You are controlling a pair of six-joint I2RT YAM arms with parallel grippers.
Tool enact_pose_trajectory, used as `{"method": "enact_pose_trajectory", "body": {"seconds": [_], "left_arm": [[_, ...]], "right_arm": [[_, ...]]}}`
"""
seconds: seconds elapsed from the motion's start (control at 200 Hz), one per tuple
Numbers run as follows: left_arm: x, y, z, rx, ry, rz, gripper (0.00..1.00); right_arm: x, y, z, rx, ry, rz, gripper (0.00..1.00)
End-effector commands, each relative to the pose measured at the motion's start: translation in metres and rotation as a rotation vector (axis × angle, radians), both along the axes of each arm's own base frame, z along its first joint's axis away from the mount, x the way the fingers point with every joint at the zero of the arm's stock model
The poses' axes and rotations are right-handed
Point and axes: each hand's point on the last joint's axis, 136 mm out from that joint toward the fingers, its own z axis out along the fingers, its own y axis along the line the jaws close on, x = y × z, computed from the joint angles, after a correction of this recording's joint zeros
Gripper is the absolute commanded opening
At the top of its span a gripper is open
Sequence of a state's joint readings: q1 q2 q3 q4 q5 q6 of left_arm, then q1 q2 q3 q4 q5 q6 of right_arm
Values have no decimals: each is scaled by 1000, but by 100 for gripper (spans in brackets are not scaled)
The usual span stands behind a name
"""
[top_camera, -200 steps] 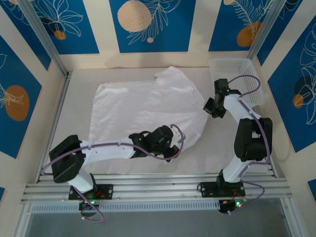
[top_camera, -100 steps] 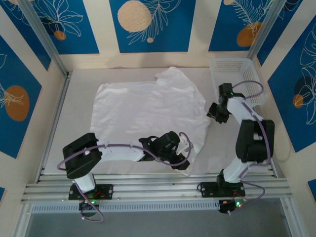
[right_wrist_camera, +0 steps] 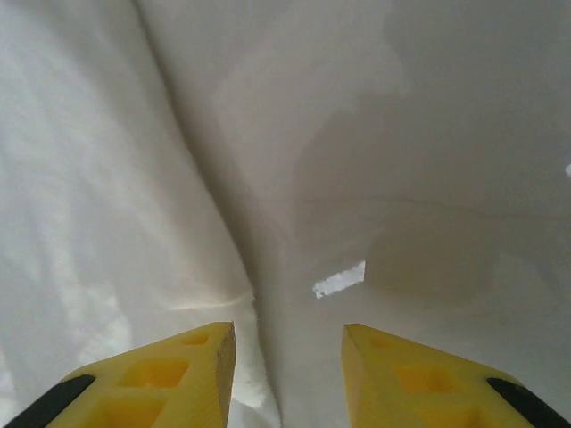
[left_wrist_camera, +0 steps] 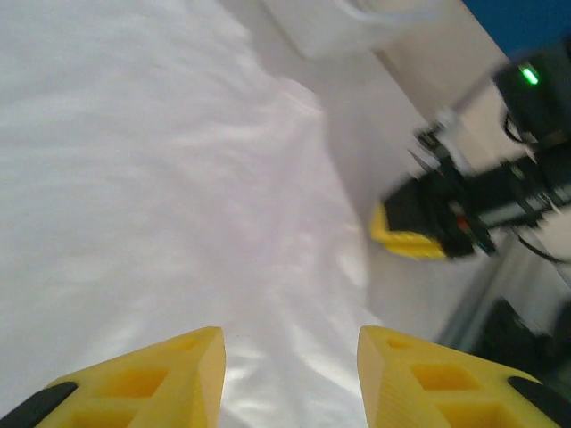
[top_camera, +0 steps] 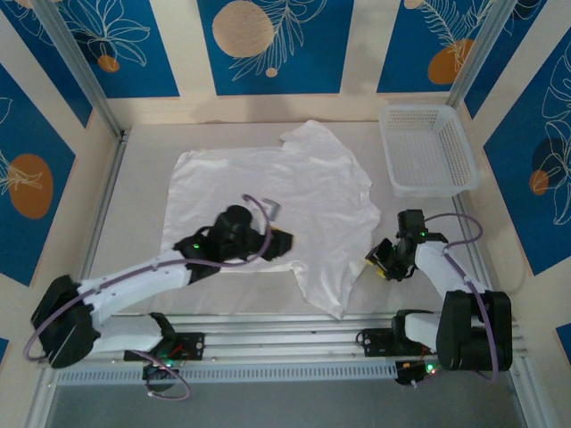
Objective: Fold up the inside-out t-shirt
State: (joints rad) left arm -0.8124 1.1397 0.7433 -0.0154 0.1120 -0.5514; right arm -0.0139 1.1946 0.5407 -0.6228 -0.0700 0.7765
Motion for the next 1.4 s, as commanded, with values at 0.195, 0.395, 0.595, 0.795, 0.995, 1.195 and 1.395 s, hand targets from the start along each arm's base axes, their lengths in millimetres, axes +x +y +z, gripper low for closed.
{"method": "enact_pose_trajectory", "body": {"seconds": [0.195, 0.395, 0.595, 0.795, 0.995, 1.195, 1.395], "left_arm": [[5, 78, -17, 47, 71, 188, 44], [3, 85, -22, 29, 82, 211, 44], [6, 96, -28, 70, 115, 265, 45], [10, 126, -45, 144, 214, 399, 44], [12, 143, -54, 146, 265, 501, 43], [6, 200, -75, 301, 398, 764, 43], [4, 218, -84, 282, 456, 841, 43]], "right_arm": [[28, 16, 9, 37, -66, 11, 38], [36, 4, 1, -36, -76, 11, 34], [33, 9, -7, -17, -32, 22, 32], [23, 5, 4, -47, -47, 10, 31], [26, 10, -6, -26, -27, 12, 28], [33, 5, -2, -71, -35, 32, 31], [19, 6, -11, -82, 8, 60, 35]]}}
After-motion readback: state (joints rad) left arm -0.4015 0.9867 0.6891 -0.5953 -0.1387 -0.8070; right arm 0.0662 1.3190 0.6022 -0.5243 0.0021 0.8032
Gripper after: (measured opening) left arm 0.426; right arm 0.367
